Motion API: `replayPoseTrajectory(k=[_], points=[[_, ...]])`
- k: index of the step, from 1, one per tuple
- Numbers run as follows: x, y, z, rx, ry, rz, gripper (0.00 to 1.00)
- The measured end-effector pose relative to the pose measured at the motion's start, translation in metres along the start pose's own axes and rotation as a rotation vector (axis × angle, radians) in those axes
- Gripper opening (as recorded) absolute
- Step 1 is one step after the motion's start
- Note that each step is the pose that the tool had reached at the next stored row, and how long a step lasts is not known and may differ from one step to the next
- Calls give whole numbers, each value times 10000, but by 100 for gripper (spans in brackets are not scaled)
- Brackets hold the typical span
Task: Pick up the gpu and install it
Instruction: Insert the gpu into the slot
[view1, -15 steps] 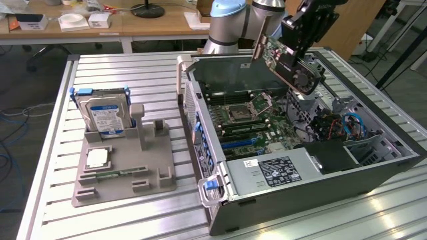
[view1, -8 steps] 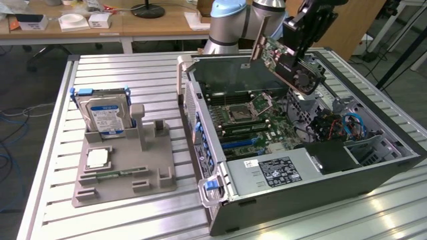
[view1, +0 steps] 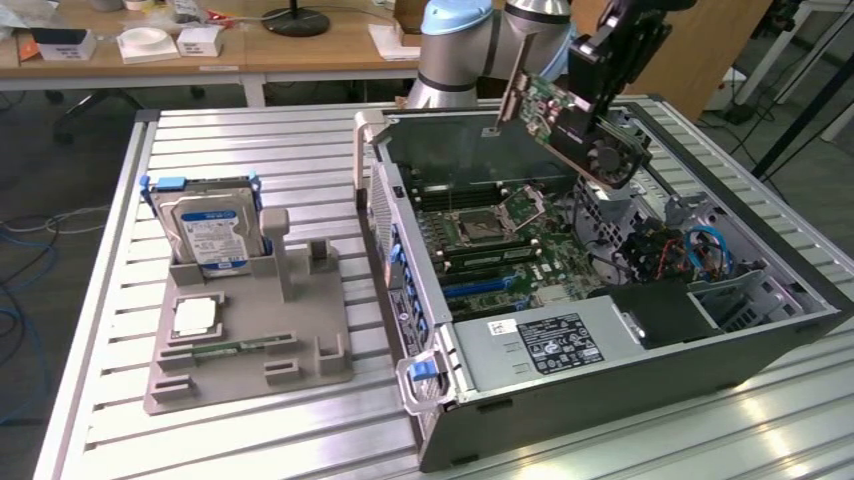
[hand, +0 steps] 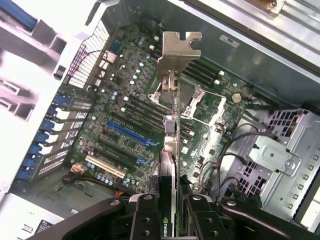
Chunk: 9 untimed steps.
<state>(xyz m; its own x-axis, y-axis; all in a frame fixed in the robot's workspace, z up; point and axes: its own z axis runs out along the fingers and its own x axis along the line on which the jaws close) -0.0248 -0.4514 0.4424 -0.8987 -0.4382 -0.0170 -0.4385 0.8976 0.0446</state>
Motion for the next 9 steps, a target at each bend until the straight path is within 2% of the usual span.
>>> replayPoseTrajectory(k=[9], points=[[0, 0, 1, -13, 35, -782, 26]])
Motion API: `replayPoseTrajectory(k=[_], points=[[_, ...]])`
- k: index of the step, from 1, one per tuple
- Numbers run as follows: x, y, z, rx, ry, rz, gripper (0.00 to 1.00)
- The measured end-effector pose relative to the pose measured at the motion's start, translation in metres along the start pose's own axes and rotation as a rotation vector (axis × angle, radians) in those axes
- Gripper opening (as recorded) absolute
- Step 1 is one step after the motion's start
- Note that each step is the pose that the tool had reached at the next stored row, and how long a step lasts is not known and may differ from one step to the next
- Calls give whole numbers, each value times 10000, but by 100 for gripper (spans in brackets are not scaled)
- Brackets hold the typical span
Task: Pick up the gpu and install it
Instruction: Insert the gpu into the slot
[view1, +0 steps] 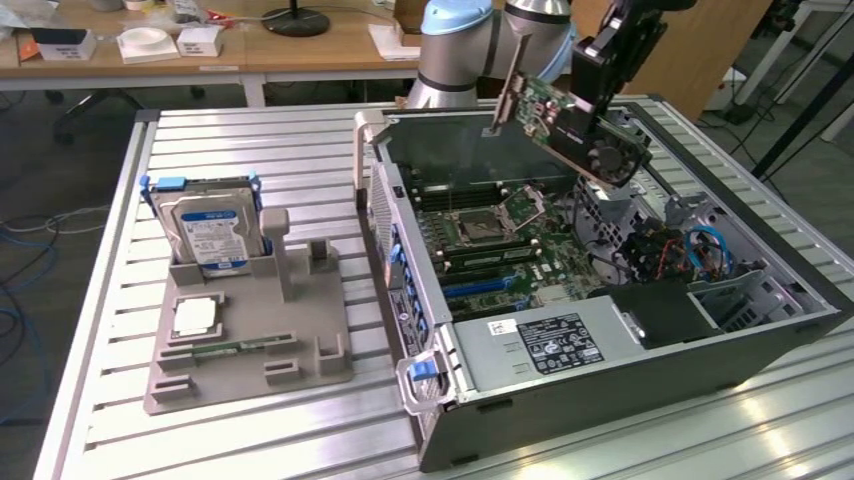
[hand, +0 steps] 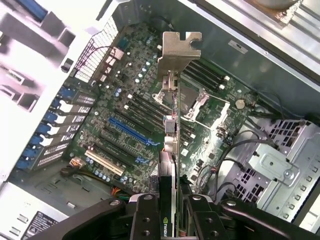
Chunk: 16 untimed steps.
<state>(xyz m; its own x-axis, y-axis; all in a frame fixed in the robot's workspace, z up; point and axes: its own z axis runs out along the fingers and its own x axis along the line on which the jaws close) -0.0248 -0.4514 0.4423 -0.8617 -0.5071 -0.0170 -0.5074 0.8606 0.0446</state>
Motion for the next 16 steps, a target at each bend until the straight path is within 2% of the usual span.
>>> replayPoseTrajectory(k=[3, 16], points=[[0, 0, 1, -5, 13, -293, 26], [0, 0, 8, -45, 117, -2627, 26]])
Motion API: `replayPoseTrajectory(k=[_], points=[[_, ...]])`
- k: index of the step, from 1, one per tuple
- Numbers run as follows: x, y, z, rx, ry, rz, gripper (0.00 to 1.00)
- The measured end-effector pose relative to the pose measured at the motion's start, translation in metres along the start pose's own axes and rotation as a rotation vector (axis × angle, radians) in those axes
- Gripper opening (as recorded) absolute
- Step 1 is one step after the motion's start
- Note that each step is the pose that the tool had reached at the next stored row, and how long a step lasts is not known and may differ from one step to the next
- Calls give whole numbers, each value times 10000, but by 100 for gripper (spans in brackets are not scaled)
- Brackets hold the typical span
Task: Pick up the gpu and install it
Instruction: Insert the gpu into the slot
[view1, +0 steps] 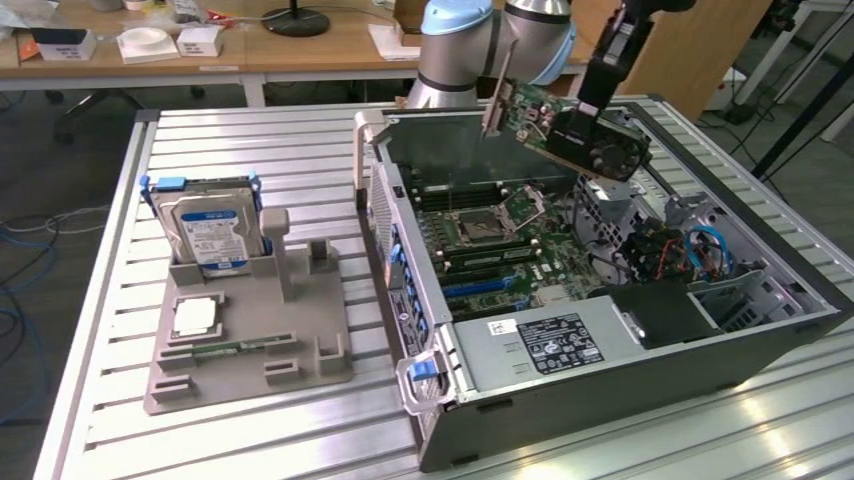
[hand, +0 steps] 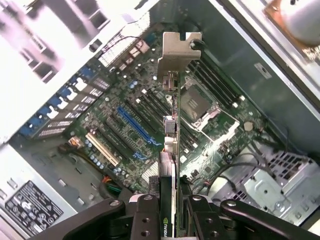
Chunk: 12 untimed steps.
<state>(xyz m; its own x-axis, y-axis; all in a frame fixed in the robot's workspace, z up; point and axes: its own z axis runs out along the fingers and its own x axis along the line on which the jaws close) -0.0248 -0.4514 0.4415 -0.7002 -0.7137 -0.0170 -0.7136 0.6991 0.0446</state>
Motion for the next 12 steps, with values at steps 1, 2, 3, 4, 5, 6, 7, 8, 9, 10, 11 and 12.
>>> replayPoseTrajectory(k=[1, 2, 3, 4, 5, 6, 7, 8, 9, 10, 11, 12], points=[[0, 0, 1, -3, 8, -179, 26], [0, 0, 1, -6, 16, -359, 26], [0, 0, 2, -9, 24, -539, 26], [0, 0, 2, -12, 32, -735, 26], [0, 0, 3, -16, 40, -914, 26], [0, 0, 3, -19, 49, -1093, 26], [0, 0, 4, -21, 57, -1274, 26], [0, 0, 5, -25, 65, -1453, 26], [0, 0, 5, -27, 73, -1633, 26], [0, 0, 6, -31, 80, -1812, 26], [0, 0, 7, -34, 88, -1993, 26], [0, 0, 7, -37, 96, -2178, 26]])
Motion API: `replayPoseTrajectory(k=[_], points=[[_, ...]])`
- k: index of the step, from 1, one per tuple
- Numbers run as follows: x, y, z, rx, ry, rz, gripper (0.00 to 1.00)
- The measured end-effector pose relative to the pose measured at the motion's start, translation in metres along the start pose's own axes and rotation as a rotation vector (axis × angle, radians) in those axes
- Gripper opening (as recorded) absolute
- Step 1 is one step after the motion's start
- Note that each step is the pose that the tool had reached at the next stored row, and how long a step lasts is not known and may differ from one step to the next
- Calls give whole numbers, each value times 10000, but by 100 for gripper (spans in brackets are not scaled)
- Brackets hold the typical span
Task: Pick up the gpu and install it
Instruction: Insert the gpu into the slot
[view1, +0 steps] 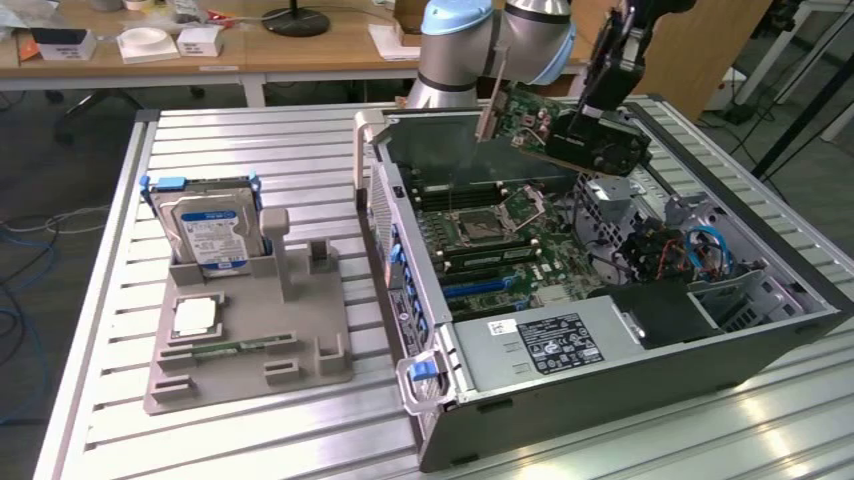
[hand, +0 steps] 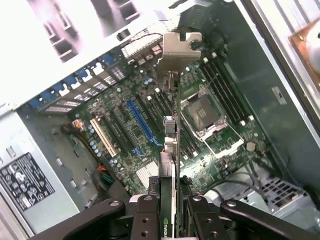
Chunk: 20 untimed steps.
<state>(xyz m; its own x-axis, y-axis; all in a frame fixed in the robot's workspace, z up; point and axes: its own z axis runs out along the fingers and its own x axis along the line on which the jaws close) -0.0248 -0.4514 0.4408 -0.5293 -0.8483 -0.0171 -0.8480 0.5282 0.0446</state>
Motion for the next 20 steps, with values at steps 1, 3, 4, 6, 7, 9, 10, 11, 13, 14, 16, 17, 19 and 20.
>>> replayPoseTrajectory(k=[1, 3, 4, 6, 7, 9, 10, 11, 13, 14, 16, 17, 19, 20], points=[[0, 0, 1, -3, 9, -190, 26], [0, 0, 2, -9, 25, -549, 26], [0, 0, 2, -12, 33, -730, 26], [0, 0, 4, -19, 49, -1088, 26], [0, 0, 4, -22, 57, -1268, 26], [0, 0, 5, -28, 73, -1633, 26], [0, 0, 6, -31, 81, -1817, 26], [0, 0, 7, -34, 90, -1997, 26], [0, 0, 8, -41, 106, -2367, 26], [0, 0, 9, -43, 114, -2547, 26], [0, -1, 10, -49, 130, -2907, 26], [0, -1, 11, -53, 138, -3086, 26], [0, 0, 13, -59, 155, -3462, 26], [0, -1, 14, -62, 162, -3641, 26]])
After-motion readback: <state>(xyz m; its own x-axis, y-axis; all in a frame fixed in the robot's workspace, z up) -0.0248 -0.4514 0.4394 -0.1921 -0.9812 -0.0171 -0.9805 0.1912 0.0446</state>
